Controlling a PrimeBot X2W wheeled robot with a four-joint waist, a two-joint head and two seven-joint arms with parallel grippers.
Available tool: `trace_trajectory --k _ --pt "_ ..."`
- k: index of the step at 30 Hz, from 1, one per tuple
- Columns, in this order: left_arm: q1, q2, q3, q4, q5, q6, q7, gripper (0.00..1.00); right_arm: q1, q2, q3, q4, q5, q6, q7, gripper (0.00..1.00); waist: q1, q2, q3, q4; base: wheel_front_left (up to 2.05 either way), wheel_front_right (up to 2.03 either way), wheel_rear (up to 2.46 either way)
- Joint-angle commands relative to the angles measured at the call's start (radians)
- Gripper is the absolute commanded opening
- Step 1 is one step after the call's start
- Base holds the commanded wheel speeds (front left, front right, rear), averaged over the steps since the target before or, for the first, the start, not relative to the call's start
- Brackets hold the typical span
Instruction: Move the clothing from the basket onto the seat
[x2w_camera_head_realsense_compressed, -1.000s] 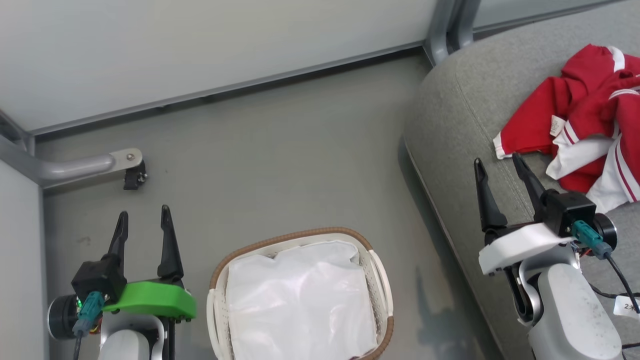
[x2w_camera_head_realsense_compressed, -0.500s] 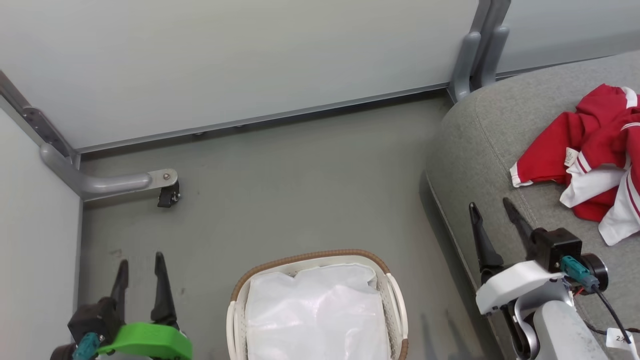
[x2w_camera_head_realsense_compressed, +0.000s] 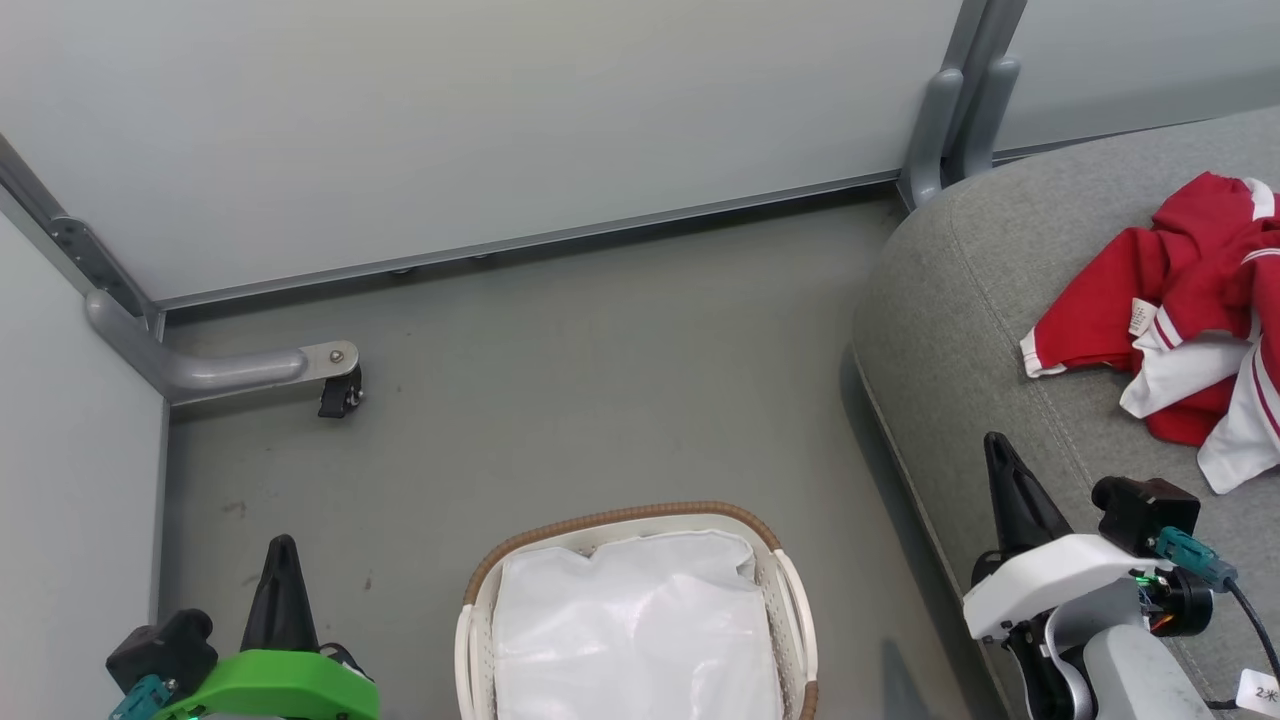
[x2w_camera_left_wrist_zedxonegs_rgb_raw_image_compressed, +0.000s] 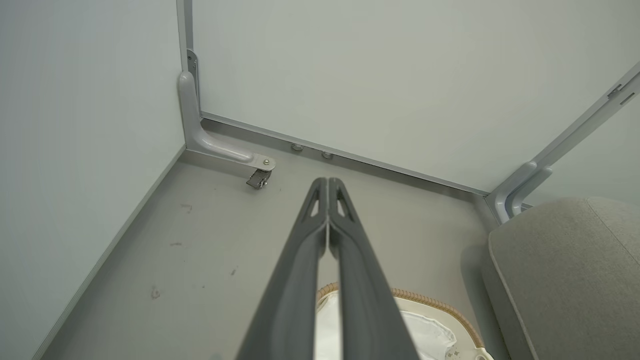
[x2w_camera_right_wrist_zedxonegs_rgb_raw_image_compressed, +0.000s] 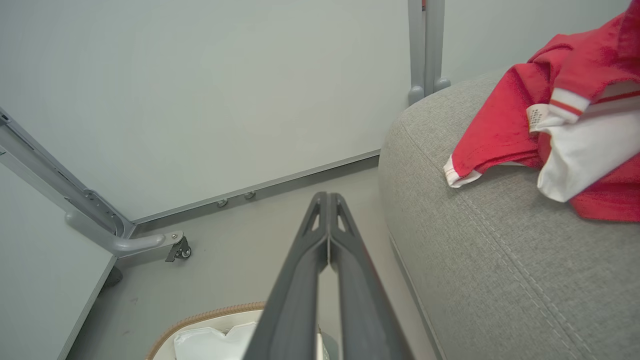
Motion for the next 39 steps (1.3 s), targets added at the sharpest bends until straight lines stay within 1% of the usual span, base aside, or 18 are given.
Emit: trace_trajectory --k 1,19,39 --pt "-0.019 0.004 0.007 -0.018 -0.041 -0.004 0.007 0.00 -0.006 -0.005 -0.006 -0.022 0.046 0.000 0.010 0.00 0.0001 0.0000 -0.001 0.001 0.00 0.00 0.00" --pt "-0.037 0.005 0.021 -0.038 -0.314 -0.015 0.081 0.00 0.014 -0.007 -0.028 -0.053 0.347 0.000 0.085 0.00 0.0001 0.0000 -0.015 0.008 0.00 0.00 0.00" --pt "-0.055 0.007 0.036 -0.054 -0.559 -0.025 0.150 0.00 0.032 -0.010 -0.050 -0.077 0.616 0.000 0.152 0.00 0.0001 0.0000 -0.030 0.016 0.00 0.00 0.00"
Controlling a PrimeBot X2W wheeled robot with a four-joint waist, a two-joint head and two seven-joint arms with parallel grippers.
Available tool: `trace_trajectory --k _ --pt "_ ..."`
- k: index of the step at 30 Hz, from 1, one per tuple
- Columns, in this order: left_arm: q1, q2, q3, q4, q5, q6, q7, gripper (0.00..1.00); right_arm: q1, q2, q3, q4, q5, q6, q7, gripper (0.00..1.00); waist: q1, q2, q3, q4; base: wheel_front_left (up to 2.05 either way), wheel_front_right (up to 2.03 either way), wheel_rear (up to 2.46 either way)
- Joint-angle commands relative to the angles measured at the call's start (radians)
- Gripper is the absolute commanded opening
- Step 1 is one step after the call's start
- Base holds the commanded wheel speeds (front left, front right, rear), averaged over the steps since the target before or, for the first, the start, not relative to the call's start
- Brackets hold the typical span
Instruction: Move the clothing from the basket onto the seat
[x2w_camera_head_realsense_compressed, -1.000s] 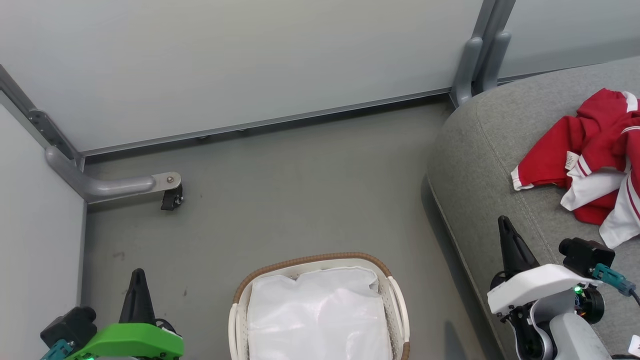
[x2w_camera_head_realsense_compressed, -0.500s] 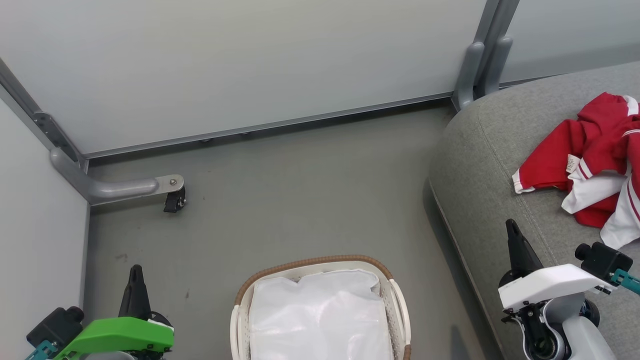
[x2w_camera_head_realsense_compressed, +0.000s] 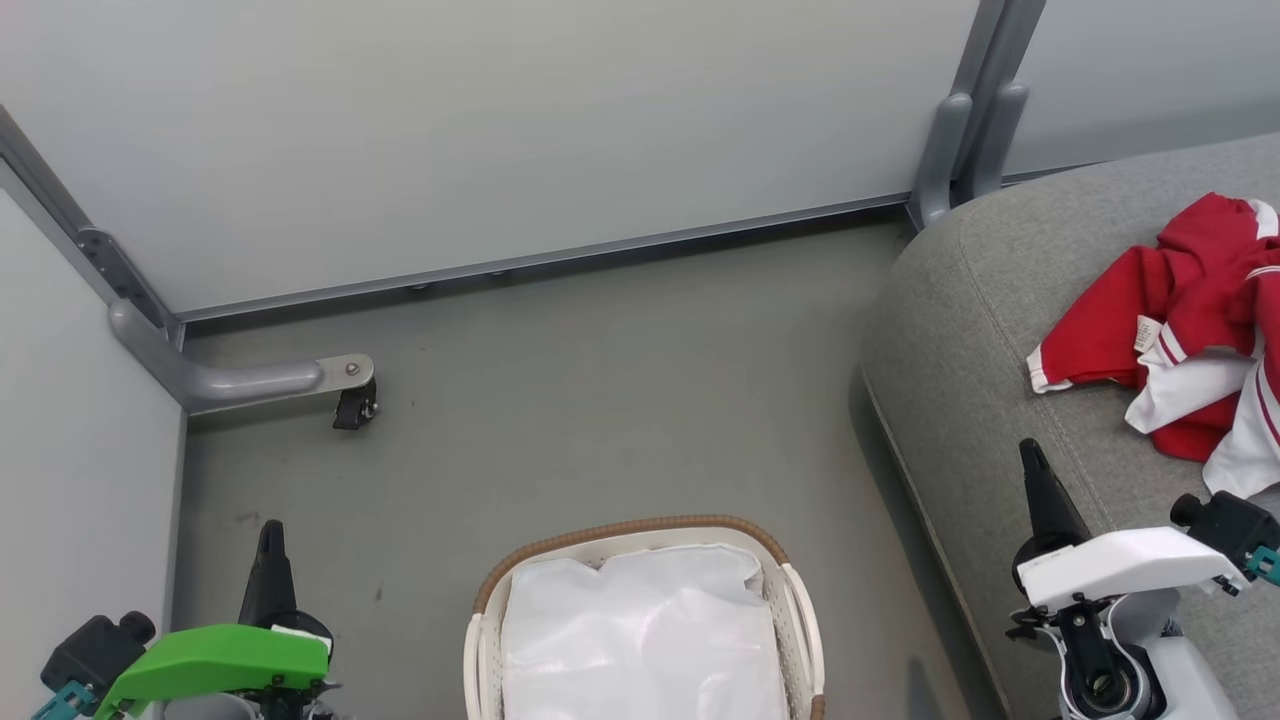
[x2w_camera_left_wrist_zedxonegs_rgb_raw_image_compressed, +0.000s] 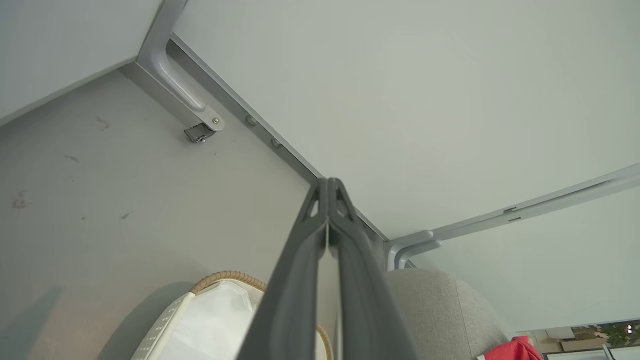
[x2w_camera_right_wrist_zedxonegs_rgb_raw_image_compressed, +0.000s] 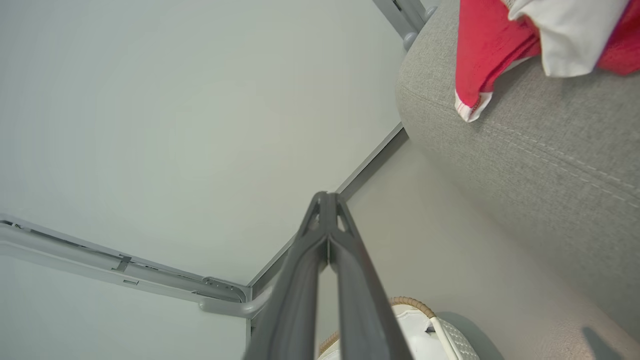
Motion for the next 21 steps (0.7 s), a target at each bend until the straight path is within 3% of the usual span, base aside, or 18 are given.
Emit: trace_trajectory --k 1,21 --pt "-0.028 0.006 0.007 -0.015 -0.029 -0.004 0.008 0.00 0.005 -0.007 -0.006 -0.016 0.033 0.000 0.007 0.00 0.0000 0.0000 -0.001 0.001 0.00 0.00 0.00" --pt "-0.041 0.008 0.018 -0.027 -0.230 -0.013 0.065 0.00 0.018 -0.008 -0.024 -0.035 0.254 0.000 0.063 0.00 0.0000 0.0000 -0.016 0.009 0.00 0.00 0.00"
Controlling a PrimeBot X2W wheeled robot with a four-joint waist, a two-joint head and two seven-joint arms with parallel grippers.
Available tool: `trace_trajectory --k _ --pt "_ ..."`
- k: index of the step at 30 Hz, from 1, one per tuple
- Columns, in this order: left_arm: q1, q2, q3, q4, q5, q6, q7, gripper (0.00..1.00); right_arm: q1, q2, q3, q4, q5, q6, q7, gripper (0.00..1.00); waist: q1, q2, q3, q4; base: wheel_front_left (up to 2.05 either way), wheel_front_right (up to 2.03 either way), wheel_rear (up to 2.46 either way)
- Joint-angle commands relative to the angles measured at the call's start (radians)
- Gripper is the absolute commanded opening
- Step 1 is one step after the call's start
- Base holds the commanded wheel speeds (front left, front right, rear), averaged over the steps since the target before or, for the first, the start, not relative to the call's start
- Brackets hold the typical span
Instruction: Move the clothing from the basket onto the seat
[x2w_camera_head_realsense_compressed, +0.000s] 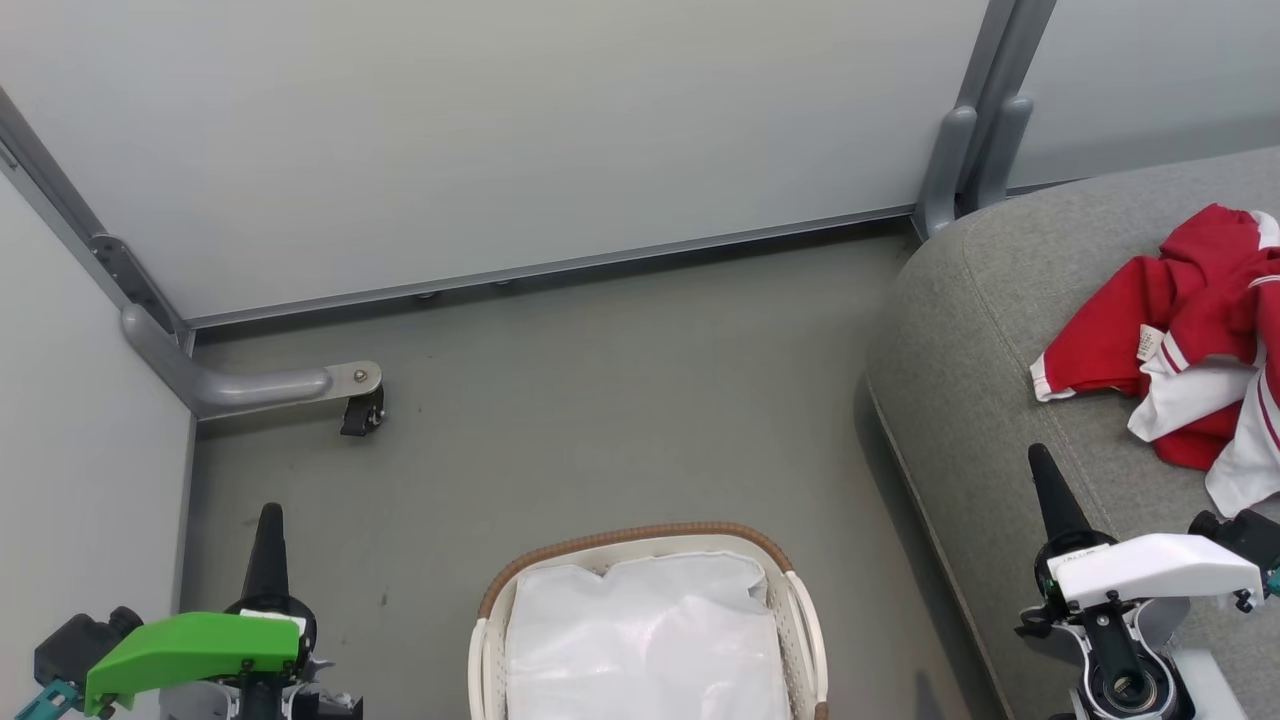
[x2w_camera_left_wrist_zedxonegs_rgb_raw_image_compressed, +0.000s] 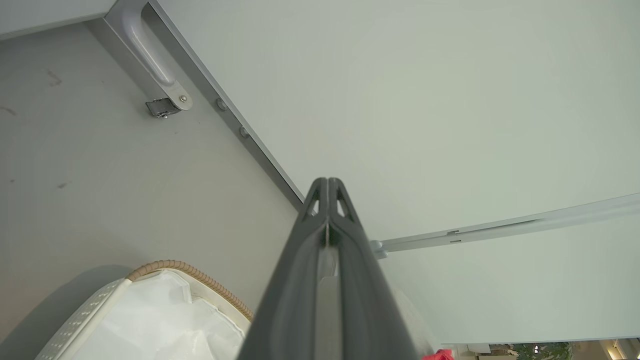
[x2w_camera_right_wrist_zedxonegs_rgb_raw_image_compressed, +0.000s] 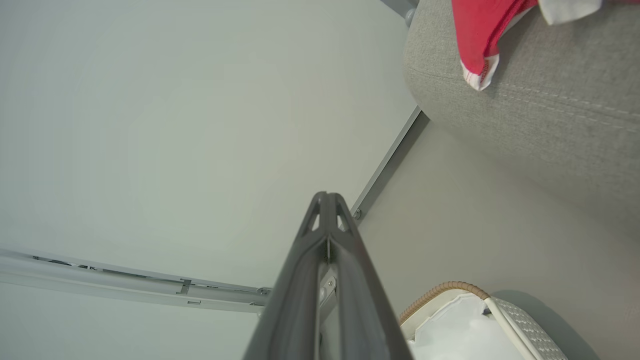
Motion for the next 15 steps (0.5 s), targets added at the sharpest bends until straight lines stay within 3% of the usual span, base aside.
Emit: trace_trajectory --k 1,15 --pt "-0.022 0.007 0.004 -0.010 -0.028 -0.005 0.008 0.00 0.003 -0.006 -0.004 -0.013 0.029 0.000 0.008 0.00 0.0000 0.0000 -0.001 0.001 0.00 0.00 0.00" --pt "-0.031 0.008 0.011 -0.017 -0.147 -0.011 0.041 0.00 0.014 -0.007 -0.015 -0.024 0.160 -0.001 0.041 0.00 0.0000 0.0000 -0.012 0.006 0.00 0.00 0.00"
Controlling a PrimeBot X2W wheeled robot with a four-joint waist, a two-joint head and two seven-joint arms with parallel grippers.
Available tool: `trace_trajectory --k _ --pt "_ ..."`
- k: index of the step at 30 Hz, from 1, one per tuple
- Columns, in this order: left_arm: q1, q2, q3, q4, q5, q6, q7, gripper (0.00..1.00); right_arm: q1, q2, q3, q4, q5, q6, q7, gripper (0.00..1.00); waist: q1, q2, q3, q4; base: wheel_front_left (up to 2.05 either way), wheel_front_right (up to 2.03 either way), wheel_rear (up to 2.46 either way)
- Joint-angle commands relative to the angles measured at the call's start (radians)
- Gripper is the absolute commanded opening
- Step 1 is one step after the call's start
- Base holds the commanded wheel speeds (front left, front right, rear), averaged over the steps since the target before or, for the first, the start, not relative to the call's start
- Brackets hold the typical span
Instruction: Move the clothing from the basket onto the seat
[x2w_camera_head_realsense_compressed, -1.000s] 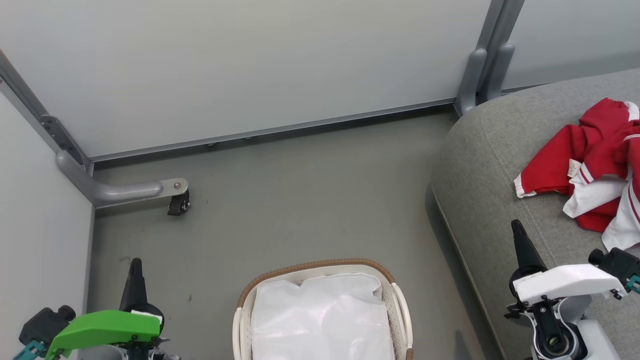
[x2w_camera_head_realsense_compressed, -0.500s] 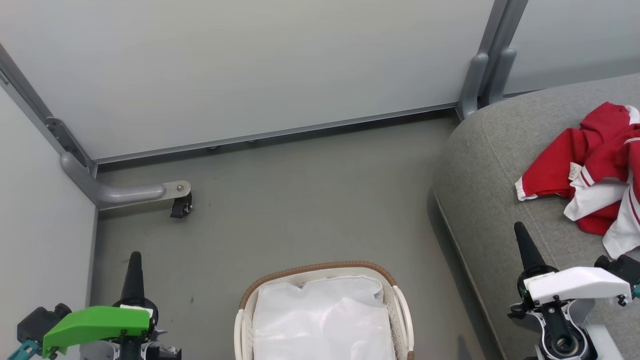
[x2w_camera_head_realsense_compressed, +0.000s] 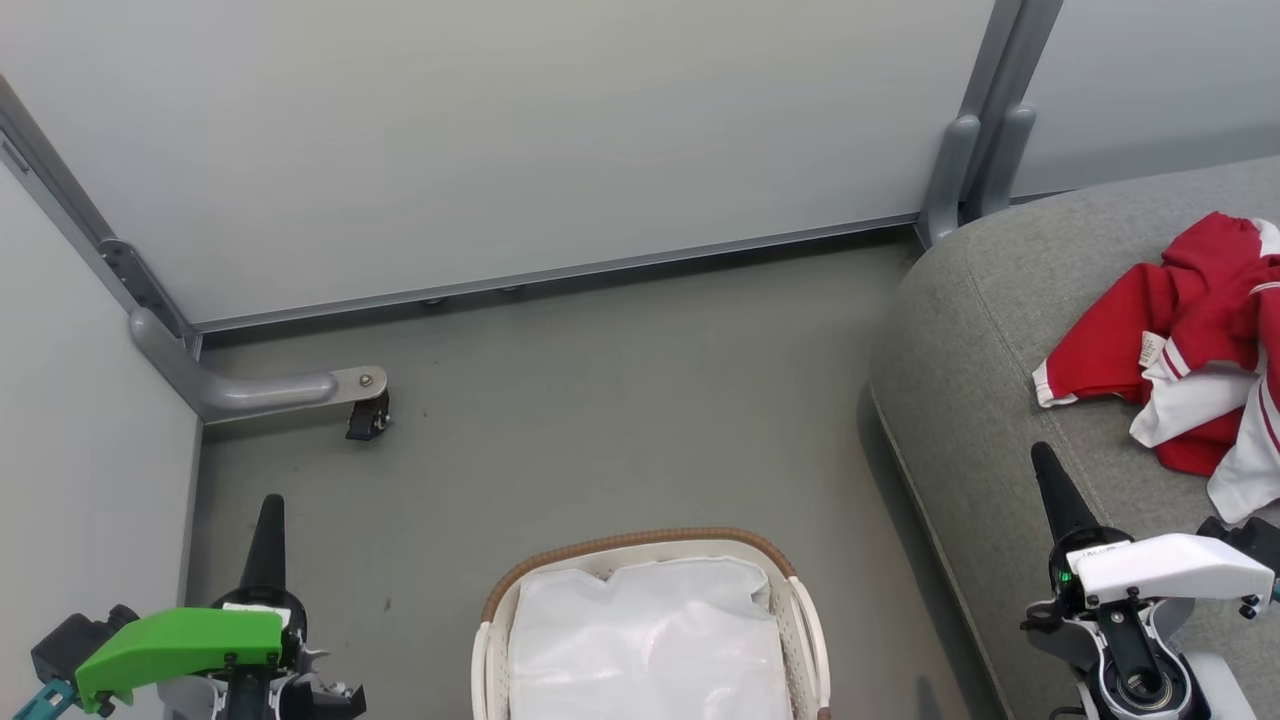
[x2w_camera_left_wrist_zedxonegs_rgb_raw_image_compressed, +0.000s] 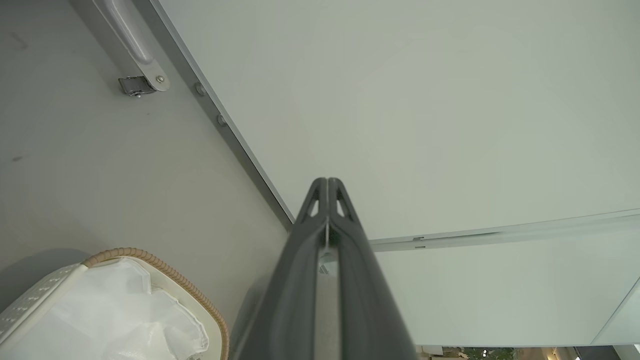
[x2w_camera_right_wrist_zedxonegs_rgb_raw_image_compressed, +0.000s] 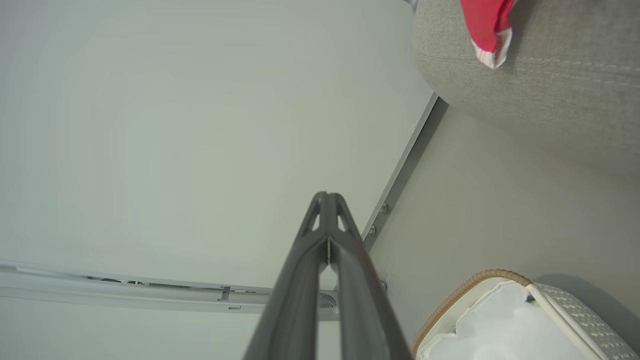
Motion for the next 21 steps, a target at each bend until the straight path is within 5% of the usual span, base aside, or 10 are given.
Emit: trace_trajectory --k 1,21 --pt "-0.024 0.008 0.005 -0.008 -0.025 -0.008 0.007 0.00 0.011 -0.006 -0.005 -0.011 0.024 0.000 0.008 0.00 0.0000 0.0000 -0.001 0.001 0.00 0.00 0.00" --pt "-0.032 0.008 0.014 -0.017 -0.170 -0.013 0.049 0.00 0.021 -0.007 -0.018 -0.025 0.186 -0.001 0.049 0.00 0.0000 0.0000 -0.016 0.009 0.00 0.00 0.00"
